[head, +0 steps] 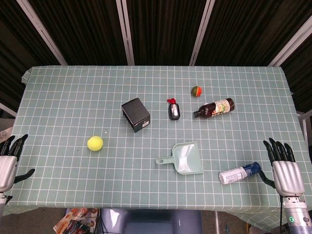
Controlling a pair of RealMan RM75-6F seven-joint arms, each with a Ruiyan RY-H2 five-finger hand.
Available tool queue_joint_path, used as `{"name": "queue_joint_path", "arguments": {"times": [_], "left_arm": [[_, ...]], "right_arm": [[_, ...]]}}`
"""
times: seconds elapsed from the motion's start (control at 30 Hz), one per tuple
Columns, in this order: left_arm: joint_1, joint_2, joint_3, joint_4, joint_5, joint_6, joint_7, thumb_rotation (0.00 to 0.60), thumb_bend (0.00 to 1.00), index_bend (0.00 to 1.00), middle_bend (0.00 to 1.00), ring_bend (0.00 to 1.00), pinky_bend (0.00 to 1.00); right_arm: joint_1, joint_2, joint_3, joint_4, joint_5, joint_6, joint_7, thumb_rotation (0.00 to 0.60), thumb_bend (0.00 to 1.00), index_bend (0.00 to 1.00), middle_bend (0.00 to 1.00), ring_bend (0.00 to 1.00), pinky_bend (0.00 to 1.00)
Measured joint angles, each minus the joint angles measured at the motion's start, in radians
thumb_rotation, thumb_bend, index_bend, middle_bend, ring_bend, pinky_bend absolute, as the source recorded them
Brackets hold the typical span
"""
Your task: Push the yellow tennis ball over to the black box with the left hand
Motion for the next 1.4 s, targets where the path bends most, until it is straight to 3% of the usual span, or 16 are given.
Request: {"name": "queue_joint_path", "arguments": {"times": [0.27, 0.37, 0.4, 0.47, 0.53, 0.7, 0.83, 1.17, 1.4], "left_arm": [[-0.018, -0.015, 0.017, 0.009, 0.031, -0.028, 0.021, 0.600, 0.05, 0.07, 0.17, 0.07, 0.15], [-0.035, -0.031, 0.026, 0.036, 0.071, -0.041, 0.015, 0.600, 0.11, 0.19, 0.30, 0.17, 0.28], [-0.040, -0.036, 0.029, 0.050, 0.084, -0.043, 0.013, 0.600, 0.14, 0.28, 0.39, 0.25, 0.39], [-0.052, -0.050, 0.036, 0.091, 0.109, -0.050, 0.005, 0.600, 0.15, 0.40, 0.52, 0.35, 0.50], [-0.064, -0.061, 0.043, 0.132, 0.125, -0.063, -0.005, 0.600, 0.17, 0.48, 0.59, 0.41, 0.54], [-0.103, -0.065, 0.065, 0.198, 0.139, -0.149, -0.032, 0.600, 0.21, 0.51, 0.62, 0.44, 0.57], [-0.139, -0.051, 0.073, 0.210, 0.127, -0.231, -0.026, 0.600, 0.30, 0.53, 0.62, 0.44, 0.59], [-0.267, -0.049, 0.037, 0.206, 0.002, -0.481, 0.025, 0.600, 0.39, 0.60, 0.66, 0.47, 0.61], [-0.341, -0.108, 0.027, 0.210, -0.043, -0.579, 0.055, 0.600, 0.39, 0.61, 0.66, 0.47, 0.61]], "right_arm": [[-0.014, 0.008, -0.011, -0.004, -0.025, 0.027, 0.012, 0.600, 0.31, 0.00, 0.00, 0.00, 0.00], [-0.020, 0.016, -0.016, -0.004, -0.030, 0.033, 0.024, 0.600, 0.31, 0.00, 0.00, 0.00, 0.00], [-0.021, 0.017, -0.017, -0.003, -0.031, 0.033, 0.025, 0.600, 0.31, 0.00, 0.00, 0.00, 0.00], [-0.023, 0.019, -0.018, -0.004, -0.035, 0.037, 0.028, 0.600, 0.31, 0.00, 0.00, 0.00, 0.00], [-0.026, 0.019, -0.020, -0.005, -0.043, 0.046, 0.028, 0.600, 0.31, 0.00, 0.00, 0.00, 0.00], [-0.030, 0.012, -0.022, -0.008, -0.049, 0.053, 0.010, 0.600, 0.31, 0.00, 0.00, 0.00, 0.00], [-0.028, 0.007, -0.020, -0.006, -0.038, 0.043, -0.001, 0.600, 0.31, 0.00, 0.00, 0.00, 0.00], [-0.018, 0.002, -0.017, 0.006, -0.033, 0.026, 0.002, 0.600, 0.31, 0.00, 0.00, 0.00, 0.00], [-0.021, 0.001, -0.015, 0.012, -0.032, 0.032, 0.006, 0.600, 0.31, 0.00, 0.00, 0.00, 0.00]]}}
